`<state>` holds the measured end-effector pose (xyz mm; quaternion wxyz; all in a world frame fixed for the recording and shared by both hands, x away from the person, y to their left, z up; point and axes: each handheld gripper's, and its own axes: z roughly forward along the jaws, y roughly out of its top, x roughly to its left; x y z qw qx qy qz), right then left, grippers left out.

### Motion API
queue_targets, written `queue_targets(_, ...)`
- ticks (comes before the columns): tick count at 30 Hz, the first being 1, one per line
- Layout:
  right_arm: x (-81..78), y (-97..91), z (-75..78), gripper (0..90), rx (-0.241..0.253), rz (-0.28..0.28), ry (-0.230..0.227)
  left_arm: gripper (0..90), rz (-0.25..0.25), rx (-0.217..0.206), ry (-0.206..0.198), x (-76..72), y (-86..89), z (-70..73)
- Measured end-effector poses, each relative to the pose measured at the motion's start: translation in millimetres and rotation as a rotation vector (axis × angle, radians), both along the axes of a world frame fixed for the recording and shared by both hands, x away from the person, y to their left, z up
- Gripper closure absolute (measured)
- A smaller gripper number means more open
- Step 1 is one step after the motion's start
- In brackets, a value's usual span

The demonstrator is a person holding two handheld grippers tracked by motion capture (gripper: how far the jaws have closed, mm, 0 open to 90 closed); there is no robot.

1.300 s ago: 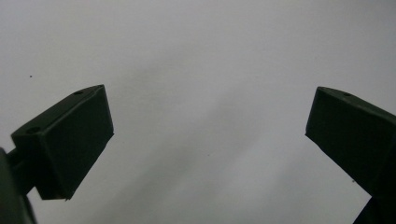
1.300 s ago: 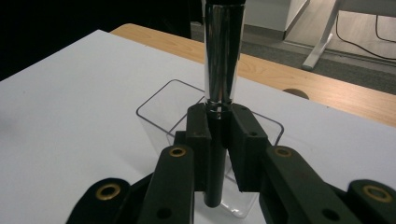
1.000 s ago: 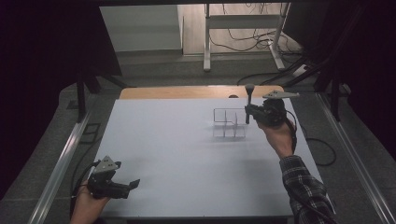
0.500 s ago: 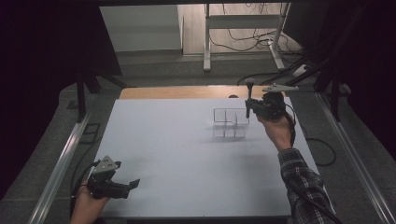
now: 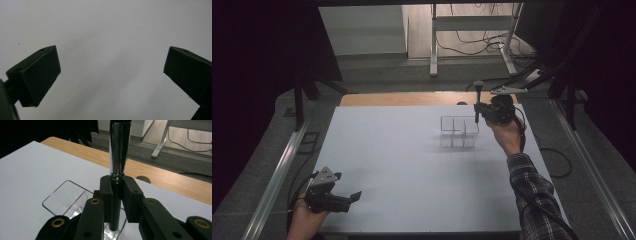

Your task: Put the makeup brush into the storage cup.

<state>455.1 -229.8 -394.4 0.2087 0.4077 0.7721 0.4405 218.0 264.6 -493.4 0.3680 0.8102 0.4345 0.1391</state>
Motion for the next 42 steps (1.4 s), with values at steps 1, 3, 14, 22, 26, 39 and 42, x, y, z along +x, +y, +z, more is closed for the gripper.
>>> queue_targets(1,0.0,0.0,0.0,78.1,0.000,0.000,0.000,1.3,0.000,0.000,0.000,0.0,0.0,0.0)
queue_targets(3,2.0,-0.1,-3.2,78.1,-0.001,-0.002,-0.001,1.3,0.004,-0.004,0.001,-0.2,0.1,0.1)
queue_targets(14,1.1,4.0,-14.0,78.1,-0.003,0.014,0.009,1.3,0.004,-0.003,0.000,-0.4,0.0,0.2)
queue_targets(22,-1.1,5.2,-25.5,78.1,-0.004,0.020,0.025,1.3,0.004,-0.001,-0.001,-0.5,-0.1,0.2)
queue_targets(26,-2.7,5.9,-30.8,78.1,-0.005,0.025,0.029,1.3,0.002,0.001,-0.002,-0.4,-0.1,0.2)
queue_targets(39,-7.4,8.8,-43.9,78.1,-0.014,0.039,0.041,1.3,-0.002,0.004,-0.001,-0.4,-0.5,0.2)
queue_targets(42,-7.7,9.2,-47.1,78.0,-0.018,0.040,0.047,1.3,-0.003,0.005,0.000,-0.3,-0.6,0.2)
